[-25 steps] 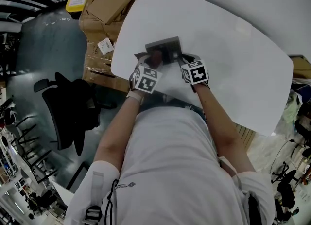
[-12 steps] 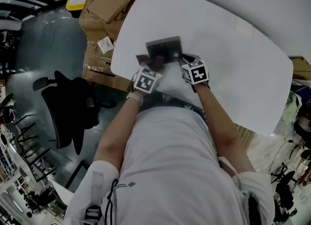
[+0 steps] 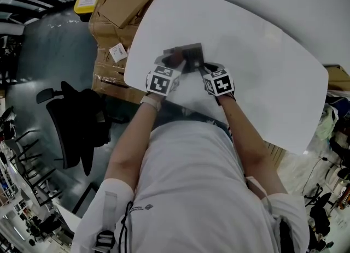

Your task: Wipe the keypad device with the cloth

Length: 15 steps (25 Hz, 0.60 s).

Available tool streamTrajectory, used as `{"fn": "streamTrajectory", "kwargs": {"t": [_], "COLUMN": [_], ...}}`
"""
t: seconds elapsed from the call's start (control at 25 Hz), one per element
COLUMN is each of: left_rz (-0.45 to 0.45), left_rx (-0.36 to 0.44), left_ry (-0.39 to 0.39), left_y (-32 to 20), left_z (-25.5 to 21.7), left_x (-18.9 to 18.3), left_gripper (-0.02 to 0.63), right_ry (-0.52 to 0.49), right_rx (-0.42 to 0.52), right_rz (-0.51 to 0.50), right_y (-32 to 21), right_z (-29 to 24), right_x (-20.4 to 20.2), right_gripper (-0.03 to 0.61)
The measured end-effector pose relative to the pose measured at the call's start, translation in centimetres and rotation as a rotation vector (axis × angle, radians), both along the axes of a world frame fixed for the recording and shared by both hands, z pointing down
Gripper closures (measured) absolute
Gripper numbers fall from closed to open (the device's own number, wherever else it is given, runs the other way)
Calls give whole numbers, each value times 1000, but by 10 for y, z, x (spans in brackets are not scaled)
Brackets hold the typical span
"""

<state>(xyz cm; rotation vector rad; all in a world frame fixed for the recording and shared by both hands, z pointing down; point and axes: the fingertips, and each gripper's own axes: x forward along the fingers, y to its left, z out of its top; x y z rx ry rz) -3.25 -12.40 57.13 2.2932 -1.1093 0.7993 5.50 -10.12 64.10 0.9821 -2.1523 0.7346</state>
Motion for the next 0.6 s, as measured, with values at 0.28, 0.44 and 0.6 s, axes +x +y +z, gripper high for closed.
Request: {"fn": "streamTrajectory", "kwargs": {"t": [0.28,0.44,0.6], "left_rz": [-7,-11,1], "left_rx": [-27,-51,-91], "left_ry": [25,40,68], "left_y": [6,12,23], "left_z": [10,19,31], "left_x": [4,5,9], "left_gripper": [453,454,456], "right_ry": [19,10,5], "right_rx": [-5,-20,-26], "right_rz": [-29,-28,-33], "right_y": [2,2,1], "right_z": [1,4,4], "right_x": [-1,-1,0], "right_gripper": [479,479,479]}}
